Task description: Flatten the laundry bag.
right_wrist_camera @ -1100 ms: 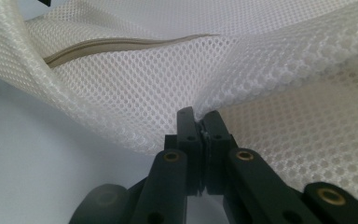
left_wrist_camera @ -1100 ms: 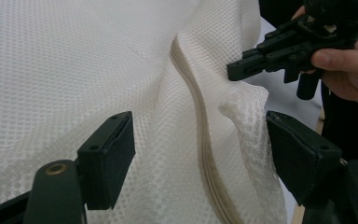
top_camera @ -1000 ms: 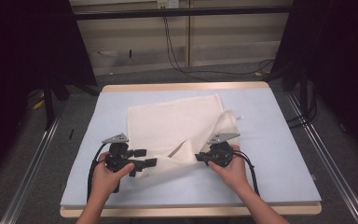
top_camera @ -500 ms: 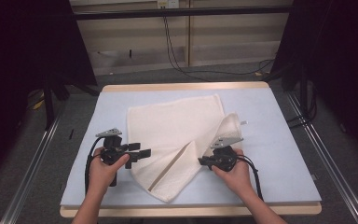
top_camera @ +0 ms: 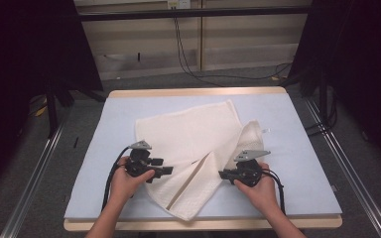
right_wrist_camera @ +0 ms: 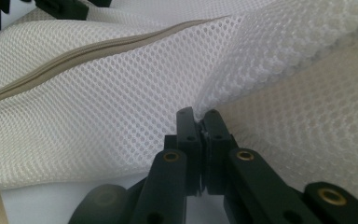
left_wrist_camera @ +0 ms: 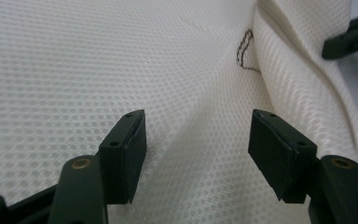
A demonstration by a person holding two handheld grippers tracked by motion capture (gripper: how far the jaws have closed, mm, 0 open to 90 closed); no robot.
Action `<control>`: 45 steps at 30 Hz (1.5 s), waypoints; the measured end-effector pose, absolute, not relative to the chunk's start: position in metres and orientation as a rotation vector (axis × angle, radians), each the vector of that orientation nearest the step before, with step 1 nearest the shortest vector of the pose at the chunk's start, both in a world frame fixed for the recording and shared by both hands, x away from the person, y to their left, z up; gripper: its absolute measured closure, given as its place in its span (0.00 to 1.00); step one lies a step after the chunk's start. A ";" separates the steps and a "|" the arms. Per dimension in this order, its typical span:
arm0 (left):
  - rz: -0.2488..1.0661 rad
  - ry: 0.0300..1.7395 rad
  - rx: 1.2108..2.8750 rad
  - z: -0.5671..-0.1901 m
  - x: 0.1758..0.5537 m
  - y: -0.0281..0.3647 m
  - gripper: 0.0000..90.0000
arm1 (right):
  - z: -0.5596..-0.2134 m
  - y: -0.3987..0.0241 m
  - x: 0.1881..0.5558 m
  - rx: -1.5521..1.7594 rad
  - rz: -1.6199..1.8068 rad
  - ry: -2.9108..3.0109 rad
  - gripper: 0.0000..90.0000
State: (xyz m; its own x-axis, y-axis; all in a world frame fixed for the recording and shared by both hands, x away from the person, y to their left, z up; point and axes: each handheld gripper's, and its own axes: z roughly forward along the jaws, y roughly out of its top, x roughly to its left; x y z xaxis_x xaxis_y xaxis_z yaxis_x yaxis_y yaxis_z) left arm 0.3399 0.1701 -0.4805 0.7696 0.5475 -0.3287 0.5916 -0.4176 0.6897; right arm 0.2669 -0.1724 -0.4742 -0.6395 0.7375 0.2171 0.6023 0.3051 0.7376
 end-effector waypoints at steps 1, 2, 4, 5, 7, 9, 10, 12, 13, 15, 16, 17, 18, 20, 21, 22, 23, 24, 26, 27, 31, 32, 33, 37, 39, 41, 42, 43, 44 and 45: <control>-0.042 0.837 2.110 -0.482 0.339 0.167 0.40 | -0.474 -0.174 0.266 1.244 1.246 2.404 0.97; -0.036 0.829 2.117 -0.482 0.339 0.165 0.40 | -0.475 -0.174 0.266 1.248 1.249 2.398 0.97; 0.003 0.819 2.133 -0.482 0.337 0.161 0.45 | -0.475 -0.175 0.264 1.251 1.250 2.394 0.97; 0.007 0.812 2.140 -0.482 0.336 0.160 0.49 | -0.475 -0.175 0.264 1.253 1.249 2.393 0.97; 0.063 0.813 2.160 -0.481 0.335 0.157 0.63 | -0.475 -0.176 0.264 1.260 1.241 2.391 0.97; 0.110 0.818 2.190 -0.480 0.335 0.155 0.77 | -0.476 -0.176 0.264 1.262 1.240 2.389 0.97; 0.137 0.815 2.210 -0.479 0.335 0.154 0.83 | -0.476 -0.176 0.265 1.259 1.241 2.389 0.97; 0.156 0.800 2.218 -0.479 0.336 0.154 0.88 | -0.476 -0.176 0.265 1.261 1.241 2.387 0.97; 0.147 0.792 2.228 -0.478 0.336 0.153 0.96 | -0.475 -0.177 0.265 1.251 1.245 2.389 0.97; 0.176 0.780 2.232 -0.479 0.336 0.150 1.00 | -0.475 -0.177 0.265 1.250 1.245 2.389 0.97; 0.205 0.796 2.266 -0.475 0.336 0.147 1.00 | -0.475 -0.177 0.265 1.251 1.247 2.388 0.97; 0.205 0.796 2.266 -0.475 0.336 0.147 1.00 | -0.475 -0.177 0.265 1.251 1.249 2.388 0.97; 0.230 0.814 2.257 -0.475 0.336 0.146 1.00 | -0.474 -0.177 0.265 1.259 1.250 2.386 0.97; 0.255 0.868 2.215 -0.474 0.341 0.151 1.00 | -0.473 -0.178 0.264 1.253 1.265 2.379 0.97; 0.284 0.891 2.190 -0.475 0.344 0.154 1.00 | -0.472 -0.178 0.264 1.249 1.268 2.381 0.97; 0.283 0.908 2.181 -0.475 0.347 0.159 1.00 | -0.471 -0.178 0.264 1.239 1.266 2.382 0.98; 0.283 0.908 2.181 -0.475 0.347 0.159 1.00 | -0.471 -0.178 0.264 1.239 1.266 2.382 0.98; 0.276 0.943 2.130 -0.476 0.350 0.163 1.00 | -0.471 -0.179 0.264 1.237 1.257 2.383 0.98; 0.272 0.999 2.068 -0.478 0.357 0.174 1.00 | -0.473 -0.181 0.264 1.259 1.255 2.384 0.98; 0.272 0.999 2.068 -0.478 0.357 0.174 1.00 | -0.474 -0.182 0.264 1.260 1.256 2.386 0.98; 0.317 0.998 2.065 -0.477 0.359 0.175 1.00 | -0.474 -0.183 0.263 1.266 1.265 2.380 0.98; 0.327 1.009 2.046 -0.476 0.360 0.176 1.00 | -0.473 -0.184 0.261 1.261 1.275 2.377 0.98; 0.359 1.027 2.026 -0.476 0.362 0.179 1.00 | -0.472 -0.184 0.259 1.263 1.280 2.374 0.98; 0.363 1.018 2.031 -0.477 0.364 0.182 1.00 | -0.470 -0.182 0.253 1.260 1.296 2.380 0.98; 0.345 1.017 2.025 -0.478 0.363 0.179 1.00 | -0.470 -0.182 0.249 1.261 1.300 2.388 0.98; 0.318 1.003 2.018 -0.475 0.362 0.177 1.00 | -0.471 -0.184 0.248 1.256 1.296 2.386 0.97; 0.295 1.003 1.999 -0.474 0.361 0.176 1.00 | -0.471 -0.184 0.248 1.256 1.296 2.386 0.97; 0.278 1.006 1.986 -0.472 0.360 0.176 0.98 | -0.471 -0.184 0.248 1.259 1.297 2.383 0.97; 0.274 0.997 1.977 -0.470 0.359 0.175 0.96 | -0.472 -0.185 0.247 1.267 1.295 2.382 0.97; 0.265 0.988 1.968 -0.468 0.357 0.174 0.94 | -0.472 -0.185 0.247 1.267 1.295 2.379 0.97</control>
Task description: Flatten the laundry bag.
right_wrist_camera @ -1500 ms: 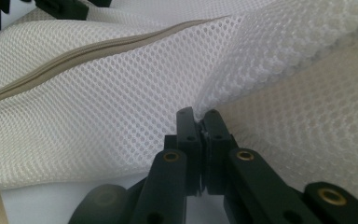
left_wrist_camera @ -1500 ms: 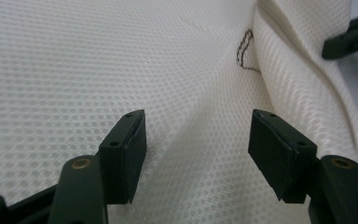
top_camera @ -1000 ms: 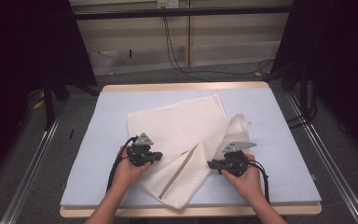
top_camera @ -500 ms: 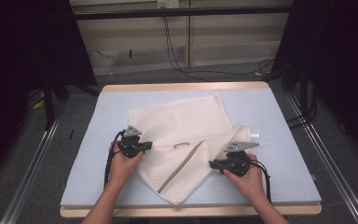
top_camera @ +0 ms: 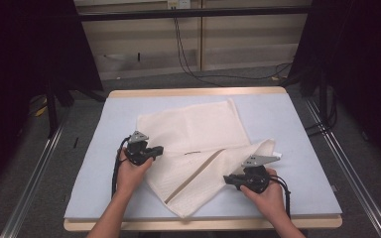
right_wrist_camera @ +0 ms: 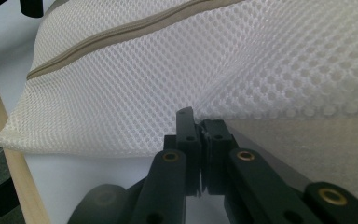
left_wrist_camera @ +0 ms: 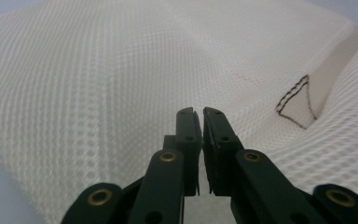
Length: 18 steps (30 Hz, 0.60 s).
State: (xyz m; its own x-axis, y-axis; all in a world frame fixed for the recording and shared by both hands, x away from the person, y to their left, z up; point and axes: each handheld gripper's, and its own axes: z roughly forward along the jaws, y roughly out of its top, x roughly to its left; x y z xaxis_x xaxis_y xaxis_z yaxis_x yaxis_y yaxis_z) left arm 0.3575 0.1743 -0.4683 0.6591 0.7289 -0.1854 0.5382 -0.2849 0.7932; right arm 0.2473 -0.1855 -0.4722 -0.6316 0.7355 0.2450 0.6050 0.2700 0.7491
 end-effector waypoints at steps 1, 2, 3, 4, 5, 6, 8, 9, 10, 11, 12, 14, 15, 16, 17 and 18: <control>0.252 0.982 1.941 -0.466 0.355 0.172 0.91 | -0.472 -0.187 0.247 1.273 1.309 2.373 0.96; 0.252 0.982 1.941 -0.466 0.355 0.172 0.90 | -0.472 -0.187 0.247 1.273 1.309 2.373 0.96; 0.246 0.979 1.945 -0.466 0.355 0.172 0.90 | -0.472 -0.188 0.247 1.278 1.312 2.369 0.95; 0.245 0.973 1.957 -0.466 0.355 0.172 0.90 | -0.471 -0.189 0.247 1.271 1.315 2.365 0.92; 0.242 0.975 1.965 -0.468 0.355 0.172 0.90 | -0.470 -0.190 0.247 1.277 1.318 2.362 0.88; 0.237 0.983 1.973 -0.470 0.356 0.173 0.90 | -0.469 -0.192 0.246 1.279 1.321 2.352 0.83; 0.227 1.004 1.978 -0.474 0.357 0.175 0.90 | -0.466 -0.197 0.245 1.281 1.341 2.333 0.77; 0.220 1.013 1.979 -0.475 0.358 0.177 0.91 | -0.464 -0.200 0.243 1.286 1.356 2.322 0.76; 0.221 1.011 1.979 -0.476 0.358 0.177 0.91 | -0.461 -0.204 0.242 1.278 1.331 2.316 0.73; 0.224 1.009 1.995 -0.477 0.358 0.178 0.91 | -0.459 -0.213 0.240 1.281 1.325 2.297 0.66; 0.222 1.015 1.995 -0.478 0.358 0.177 0.91 | -0.459 -0.213 0.240 1.281 1.325 2.297 0.66; 0.215 1.023 1.985 -0.480 0.359 0.178 0.90 | -0.458 -0.231 0.238 1.306 1.301 2.255 0.66; 0.214 1.027 1.984 -0.480 0.359 0.178 0.90 | -0.458 -0.237 0.238 1.320 1.298 2.236 0.66; 0.220 1.033 1.982 -0.480 0.360 0.179 0.90 | -0.458 -0.237 0.238 1.320 1.298 2.236 0.66; 0.220 1.038 1.973 -0.479 0.359 0.180 0.88 | -0.459 -0.249 0.238 1.327 1.260 2.215 0.68; 0.218 1.033 1.967 -0.477 0.358 0.180 0.87 | -0.460 -0.254 0.238 1.332 1.246 2.208 0.69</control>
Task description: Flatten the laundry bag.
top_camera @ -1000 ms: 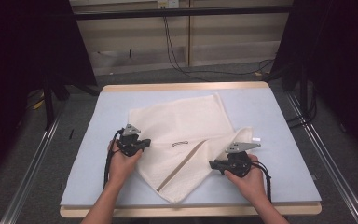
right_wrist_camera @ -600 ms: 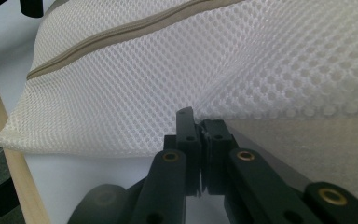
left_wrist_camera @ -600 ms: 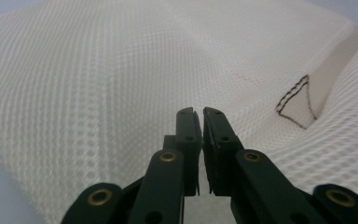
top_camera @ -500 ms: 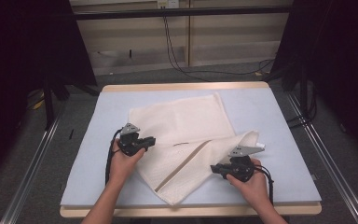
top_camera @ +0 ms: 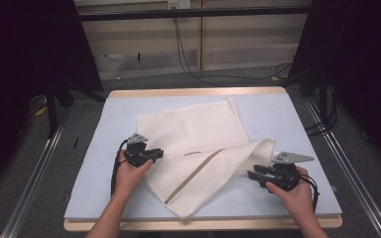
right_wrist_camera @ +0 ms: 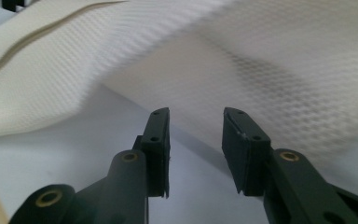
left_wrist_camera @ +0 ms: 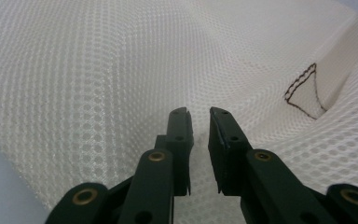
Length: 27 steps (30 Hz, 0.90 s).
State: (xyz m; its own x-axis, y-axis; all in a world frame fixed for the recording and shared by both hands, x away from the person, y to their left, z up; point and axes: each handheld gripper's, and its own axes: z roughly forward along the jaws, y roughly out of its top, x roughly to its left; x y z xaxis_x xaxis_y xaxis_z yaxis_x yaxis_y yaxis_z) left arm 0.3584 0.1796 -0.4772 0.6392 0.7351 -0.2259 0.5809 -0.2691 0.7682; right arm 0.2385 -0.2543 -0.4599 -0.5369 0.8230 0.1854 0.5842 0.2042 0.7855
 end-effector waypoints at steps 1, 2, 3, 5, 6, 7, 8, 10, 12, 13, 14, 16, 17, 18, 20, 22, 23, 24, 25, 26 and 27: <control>0.218 1.033 1.967 -0.477 0.358 0.180 0.87 | -0.461 -0.259 0.239 1.347 1.232 2.195 0.71; 0.224 1.025 1.965 -0.475 0.357 0.179 0.87 | -0.461 -0.259 0.239 1.347 1.232 2.195 0.71; 0.219 1.019 1.954 -0.473 0.357 0.178 0.85 | -0.461 -0.264 0.240 1.353 1.206 2.191 0.73; 0.203 0.995 1.940 -0.470 0.355 0.174 0.83 | -0.465 -0.276 0.243 1.378 1.191 2.172 0.78; 0.189 0.986 1.947 -0.470 0.354 0.173 0.82 | -0.465 -0.279 0.244 1.386 1.184 2.165 0.80; 0.189 0.986 1.947 -0.470 0.354 0.173 0.80 | -0.466 -0.281 0.246 1.386 1.179 2.161 0.81; 0.176 0.966 1.950 -0.469 0.353 0.169 0.79 | -0.467 -0.284 0.247 1.390 1.175 2.158 0.83; 0.154 0.960 1.943 -0.469 0.352 0.166 0.79 | -0.467 -0.286 0.247 1.394 1.170 2.157 0.85; 0.141 0.941 1.937 -0.468 0.350 0.163 0.79 | -0.467 -0.292 0.247 1.397 1.169 2.152 0.93; 0.137 0.933 1.939 -0.467 0.349 0.161 0.79 | -0.467 -0.292 0.247 1.397 1.169 2.152 0.93; 0.127 0.926 1.925 -0.467 0.349 0.159 0.79 | -0.466 -0.294 0.247 1.402 1.161 2.150 0.95; 0.110 0.899 1.924 -0.466 0.348 0.155 0.78 | -0.466 -0.298 0.247 1.405 1.135 2.135 0.99; 0.103 0.895 1.922 -0.467 0.347 0.154 0.77 | -0.467 -0.302 0.249 1.411 1.118 2.123 0.99; 0.093 0.898 1.920 -0.467 0.347 0.152 0.77 | -0.467 -0.302 0.249 1.411 1.118 2.123 0.99; 0.077 0.896 1.928 -0.469 0.346 0.150 0.78 | -0.469 -0.308 0.251 1.443 1.080 2.103 1.00; 0.046 0.887 1.927 -0.470 0.345 0.150 0.79 | -0.470 -0.310 0.251 1.458 1.064 2.093 0.99; 0.036 0.885 1.935 -0.470 0.345 0.151 0.80 | -0.472 -0.312 0.253 1.462 1.075 2.085 0.99; 0.032 0.887 1.932 -0.470 0.344 0.151 0.80 | -0.473 -0.314 0.254 1.474 1.057 2.074 0.99; 0.033 0.888 1.934 -0.471 0.344 0.151 0.80 | -0.473 -0.315 0.255 1.478 1.046 2.070 0.98; 0.032 0.889 1.939 -0.471 0.343 0.151 0.80 | -0.474 -0.316 0.257 1.480 1.050 2.065 0.98; 0.027 0.898 1.937 -0.472 0.342 0.151 0.82 | -0.475 -0.317 0.261 1.478 1.058 2.050 0.97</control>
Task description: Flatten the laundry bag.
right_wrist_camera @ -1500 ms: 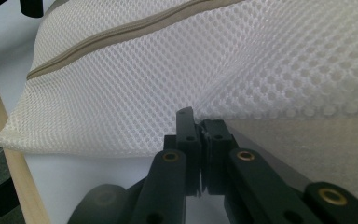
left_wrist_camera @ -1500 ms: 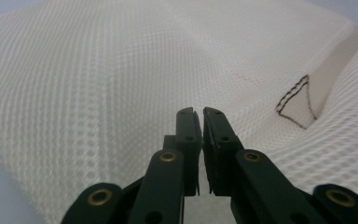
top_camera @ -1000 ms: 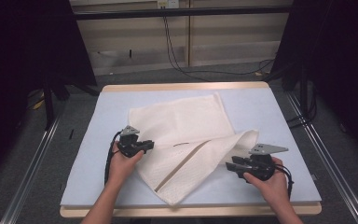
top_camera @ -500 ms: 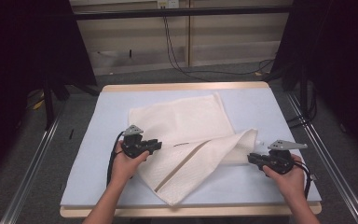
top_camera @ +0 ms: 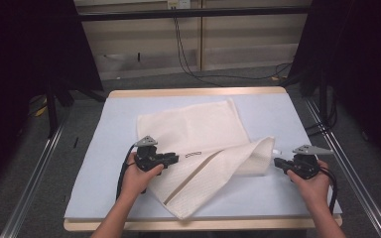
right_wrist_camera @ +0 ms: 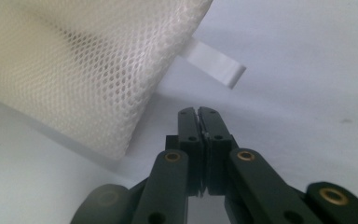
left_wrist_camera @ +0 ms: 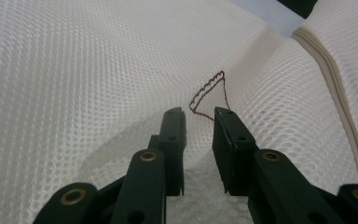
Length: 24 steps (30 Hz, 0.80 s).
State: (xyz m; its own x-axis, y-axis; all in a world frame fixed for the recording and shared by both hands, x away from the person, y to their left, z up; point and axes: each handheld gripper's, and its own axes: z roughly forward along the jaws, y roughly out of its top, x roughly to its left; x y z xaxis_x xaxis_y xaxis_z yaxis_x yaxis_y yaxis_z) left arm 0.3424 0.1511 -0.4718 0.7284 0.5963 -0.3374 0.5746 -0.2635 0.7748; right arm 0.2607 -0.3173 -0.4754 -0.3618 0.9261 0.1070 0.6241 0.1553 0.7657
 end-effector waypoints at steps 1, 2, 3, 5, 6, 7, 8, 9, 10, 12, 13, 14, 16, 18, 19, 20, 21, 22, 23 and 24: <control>0.025 0.890 1.944 -0.472 0.342 0.152 0.82 | -0.476 -0.317 0.262 1.474 1.061 2.059 0.96; 0.019 0.888 1.947 -0.473 0.341 0.153 0.82 | -0.476 -0.317 0.262 1.474 1.061 2.059 0.96; 0.011 0.889 1.953 -0.474 0.338 0.153 0.83 | -0.478 -0.317 0.265 1.465 1.070 2.055 0.95; 0.003 0.891 1.954 -0.475 0.336 0.153 0.83 | -0.478 -0.317 0.266 1.460 1.072 2.061 0.95; 0.004 0.888 1.968 -0.475 0.335 0.154 0.83 | -0.477 -0.315 0.267 1.446 1.108 2.064 0.94; -0.003 0.892 1.961 -0.476 0.334 0.154 0.85 | -0.477 -0.314 0.267 1.434 1.126 2.071 0.94; -0.011 0.893 1.964 -0.476 0.332 0.155 0.86 | -0.476 -0.313 0.267 1.423 1.138 2.085 0.94; -0.007 0.888 1.975 -0.476 0.330 0.155 0.86 | -0.475 -0.311 0.267 1.414 1.177 2.092 0.94; -0.006 0.889 1.972 -0.476 0.329 0.155 0.86 | -0.474 -0.310 0.266 1.405 1.195 2.098 0.95; -0.003 0.888 1.980 -0.475 0.325 0.156 0.86 | -0.473 -0.309 0.265 1.399 1.211 2.103 0.96; -0.003 0.890 1.975 -0.475 0.324 0.157 0.86 | -0.473 -0.309 0.264 1.386 1.232 2.124 0.97; -0.002 0.892 1.977 -0.475 0.323 0.158 0.86 | -0.473 -0.310 0.263 1.384 1.244 2.131 0.97; -0.005 0.905 1.979 -0.475 0.319 0.161 0.86 | -0.473 -0.312 0.258 1.368 1.306 2.162 0.99; -0.005 0.911 1.977 -0.475 0.318 0.163 0.86 | -0.473 -0.313 0.256 1.349 1.317 2.187 1.00; -0.004 0.913 1.981 -0.475 0.317 0.164 0.86 | -0.473 -0.313 0.253 1.337 1.317 2.213 1.00; 0.001 0.918 1.982 -0.475 0.316 0.165 0.86 | -0.474 -0.313 0.251 1.322 1.315 2.249 1.00; 0.002 0.923 1.986 -0.475 0.316 0.166 0.86 | -0.474 -0.313 0.247 1.299 1.290 2.285 1.00; -0.001 0.925 1.982 -0.475 0.315 0.167 0.86 | -0.474 -0.313 0.245 1.282 1.268 2.303 1.00; 0.004 0.929 1.987 -0.475 0.314 0.168 0.85 | -0.475 -0.313 0.244 1.257 1.255 2.332 1.00; 0.008 0.932 1.985 -0.475 0.313 0.169 0.85 | -0.476 -0.314 0.242 1.248 1.253 2.347 1.00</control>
